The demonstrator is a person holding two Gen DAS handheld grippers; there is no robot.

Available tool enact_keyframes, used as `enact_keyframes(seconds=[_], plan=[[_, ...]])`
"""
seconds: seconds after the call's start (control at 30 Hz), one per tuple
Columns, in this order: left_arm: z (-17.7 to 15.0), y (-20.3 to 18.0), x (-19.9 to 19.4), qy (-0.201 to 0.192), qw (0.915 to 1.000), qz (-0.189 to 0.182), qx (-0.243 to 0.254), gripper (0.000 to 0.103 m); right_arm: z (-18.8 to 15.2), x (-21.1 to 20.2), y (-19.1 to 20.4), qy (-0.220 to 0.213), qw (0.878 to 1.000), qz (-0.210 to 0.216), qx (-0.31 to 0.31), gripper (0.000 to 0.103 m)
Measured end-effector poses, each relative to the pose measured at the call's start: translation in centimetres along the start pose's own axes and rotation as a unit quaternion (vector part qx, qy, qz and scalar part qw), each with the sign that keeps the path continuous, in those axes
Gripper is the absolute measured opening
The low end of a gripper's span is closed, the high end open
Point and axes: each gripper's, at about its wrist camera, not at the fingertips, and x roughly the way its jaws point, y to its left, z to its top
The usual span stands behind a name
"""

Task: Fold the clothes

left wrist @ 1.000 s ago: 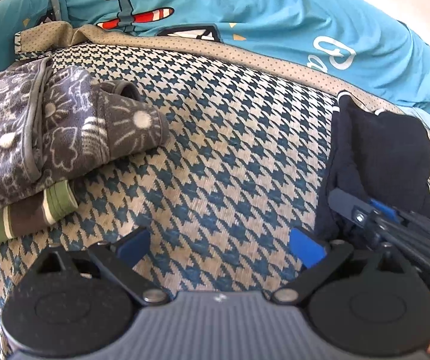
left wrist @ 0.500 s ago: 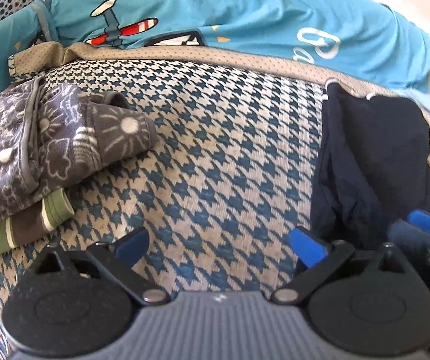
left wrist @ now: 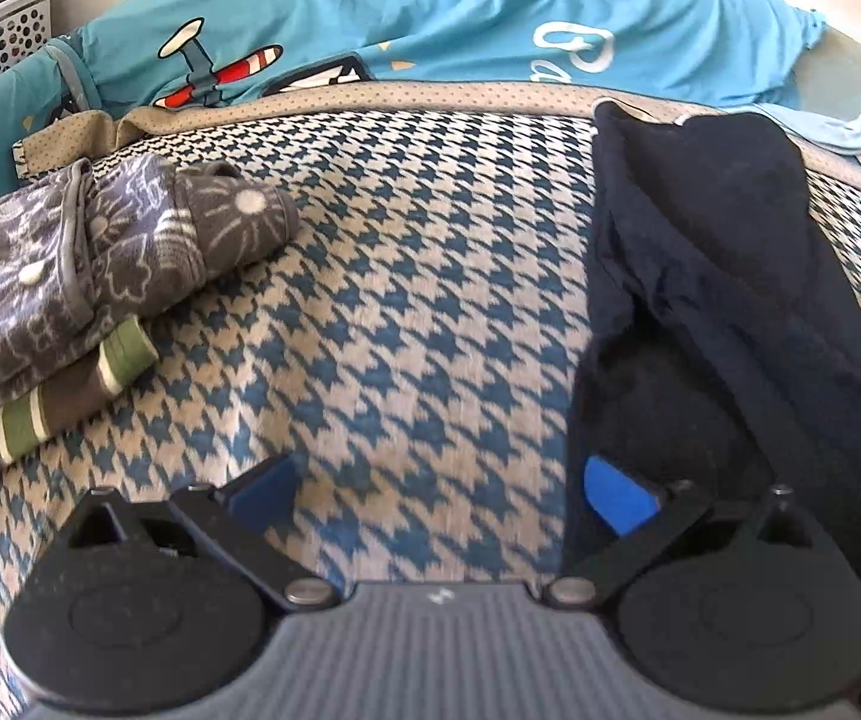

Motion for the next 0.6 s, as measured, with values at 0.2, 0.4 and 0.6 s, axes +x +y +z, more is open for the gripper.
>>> enact_keyframes(seconds=[0.2, 0.4, 0.6], plan=[[-1.6, -0.1, -1.2, -0.004, 1.0000, -0.001, 0.007, 0.103, -2.6, -3.0, 0.6, 0.001, 1.000, -0.016, -0.005, 0.041], [-2.9, 0.1, -2.1, -0.005, 1.0000, -0.002, 0.005, 0.103, -5.2, -5.9, 0.1, 0.001, 0.999, -0.022, 0.034, 0.042], [-3.8, 0.3, -2.8, -0.001, 1.0000, -0.001, -0.001, 0.103, -7.4, -7.6, 2.0, 0.023, 0.999, 0.026, 0.014, 0.042]])
